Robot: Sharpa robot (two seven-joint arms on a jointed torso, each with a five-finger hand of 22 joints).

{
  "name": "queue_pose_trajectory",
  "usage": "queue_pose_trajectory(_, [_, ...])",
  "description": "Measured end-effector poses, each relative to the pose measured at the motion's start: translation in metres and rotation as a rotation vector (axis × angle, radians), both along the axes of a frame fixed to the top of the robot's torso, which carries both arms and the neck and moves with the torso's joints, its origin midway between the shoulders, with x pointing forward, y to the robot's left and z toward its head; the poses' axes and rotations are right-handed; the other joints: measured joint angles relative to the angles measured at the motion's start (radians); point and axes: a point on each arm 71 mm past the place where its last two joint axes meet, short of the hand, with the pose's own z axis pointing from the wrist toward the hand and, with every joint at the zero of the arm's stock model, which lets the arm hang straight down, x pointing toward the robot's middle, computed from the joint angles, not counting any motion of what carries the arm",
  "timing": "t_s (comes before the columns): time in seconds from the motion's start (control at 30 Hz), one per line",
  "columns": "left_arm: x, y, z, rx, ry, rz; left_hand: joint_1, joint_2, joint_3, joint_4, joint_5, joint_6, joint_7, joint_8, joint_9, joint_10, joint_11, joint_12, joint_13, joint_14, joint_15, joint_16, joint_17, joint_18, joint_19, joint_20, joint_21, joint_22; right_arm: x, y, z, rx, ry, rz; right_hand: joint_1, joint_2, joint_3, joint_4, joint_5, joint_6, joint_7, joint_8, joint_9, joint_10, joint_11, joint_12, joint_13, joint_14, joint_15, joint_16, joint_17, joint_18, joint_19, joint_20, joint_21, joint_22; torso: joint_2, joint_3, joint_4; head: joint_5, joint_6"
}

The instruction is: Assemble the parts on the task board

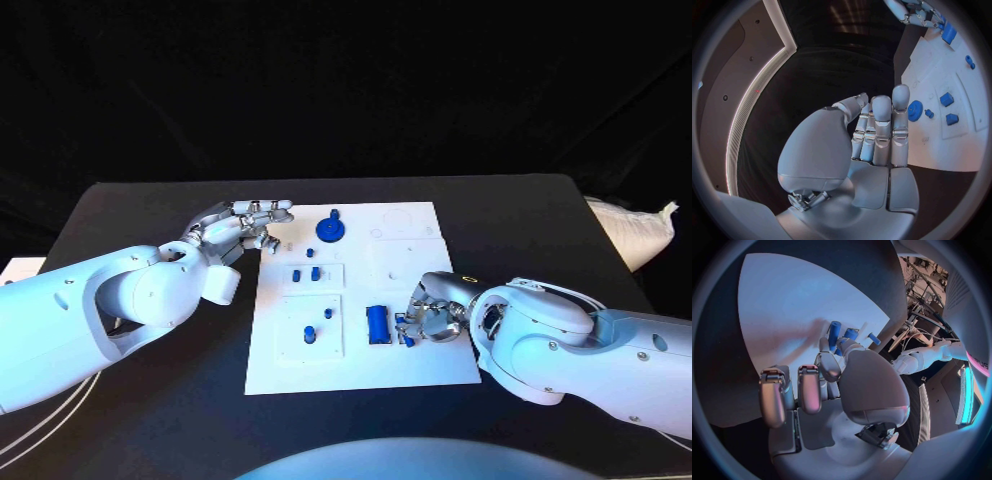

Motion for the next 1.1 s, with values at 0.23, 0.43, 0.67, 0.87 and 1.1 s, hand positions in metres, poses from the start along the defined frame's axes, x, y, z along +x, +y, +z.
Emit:
queue_pose_trajectory(0.23, [-0.0001, -0.0003, 0.0001, 0.001, -0.001, -0.003, 0.000, 0.000, 0.000, 0.000, 0.000, 0.000, 0.000, 0.000, 0.000, 0.000, 0.000, 0.000, 0.000, 0.000, 0.000, 0.000, 0.000, 0.000, 0.000, 0.000, 0.000, 0.000, 0.0001, -0.0004, 0.0002, -0.006, -0.005, 0.003, 0.004, -0.004, 0.000, 0.000, 0.000, 0.000, 0.000, 0.000, 0.000, 0.000, 0.000, 0.000, 0.000, 0.000, 0.000, 0.000, 0.000, 0.000, 0.000, 0.000, 0.000, 0.000, 0.000, -0.0005, 0.0006, -0.001, 0.000])
queue_pose_trajectory(0.43, [-0.0001, -0.0004, 0.0001, 0.001, -0.002, -0.005, 0.000, 0.000, 0.000, 0.000, 0.000, 0.000, 0.000, 0.000, 0.000, 0.000, 0.000, 0.000, 0.000, 0.000, 0.000, 0.000, 0.000, 0.000, 0.000, 0.000, 0.000, 0.000, 0.0008, -0.0014, 0.0004, -0.013, -0.014, 0.004, 0.004, -0.004, 0.000, 0.000, 0.000, 0.000, 0.000, 0.002, 0.000, 0.000, 0.000, 0.005, 0.003, 0.000, 0.000, 0.004, 0.000, 0.000, 0.000, 0.000, 0.000, 0.001, 0.000, -0.0011, 0.0007, -0.001, -0.001])
queue_pose_trajectory(0.67, [-0.0002, -0.0004, 0.0001, 0.001, -0.002, -0.006, 0.000, 0.000, 0.000, 0.000, 0.000, 0.000, 0.000, 0.000, 0.000, 0.000, 0.000, 0.000, 0.000, 0.000, 0.000, 0.000, 0.000, 0.000, 0.000, 0.000, 0.000, 0.000, 0.0014, -0.0008, 0.0005, -0.018, -0.022, 0.007, 0.004, -0.004, -0.006, 0.006, 0.000, 0.000, 0.000, 0.006, 0.002, 0.003, 0.004, 0.005, 0.004, 0.000, 0.000, 0.004, 0.000, 0.000, 0.000, 0.000, 0.000, 0.001, 0.000, -0.0012, 0.0008, 0.000, -0.001])
queue_pose_trajectory(0.87, [-0.0002, -0.0001, 0.0001, 0.001, -0.002, -0.007, 0.000, 0.000, 0.000, 0.000, 0.000, 0.000, 0.000, 0.000, 0.000, 0.000, 0.000, 0.000, 0.000, 0.000, 0.000, 0.000, 0.000, 0.000, 0.000, 0.000, 0.000, 0.000, 0.0021, -0.0010, 0.0001, -0.023, -0.024, 0.009, 0.004, -0.004, -0.006, 0.006, 0.000, 0.000, 0.000, 0.006, 0.002, 0.003, 0.004, 0.009, 0.005, 0.000, 0.000, 0.004, 0.000, 0.000, 0.000, 0.000, 0.000, 0.001, 0.000, -0.0014, 0.0010, 0.000, -0.002])
queue_pose_trajectory(1.1, [-0.0004, -0.0002, 0.0001, 0.001, -0.001, -0.008, 0.000, 0.000, -0.003, -0.003, 0.000, 0.000, 0.000, 0.000, 0.000, -0.004, 0.004, 0.005, 0.000, 0.000, 0.000, 0.000, -0.004, 0.000, 0.000, 0.000, -0.006, -0.001, 0.0041, -0.0026, -0.0012, -0.032, -0.025, 0.006, -0.002, 0.001, -0.013, 0.013, 0.000, 0.000, 0.000, 0.006, 0.004, 0.003, 0.004, 0.009, 0.007, 0.000, 0.000, 0.004, 0.000, 0.000, 0.000, 0.000, 0.000, 0.001, 0.000, -0.0014, 0.0011, 0.001, -0.002])
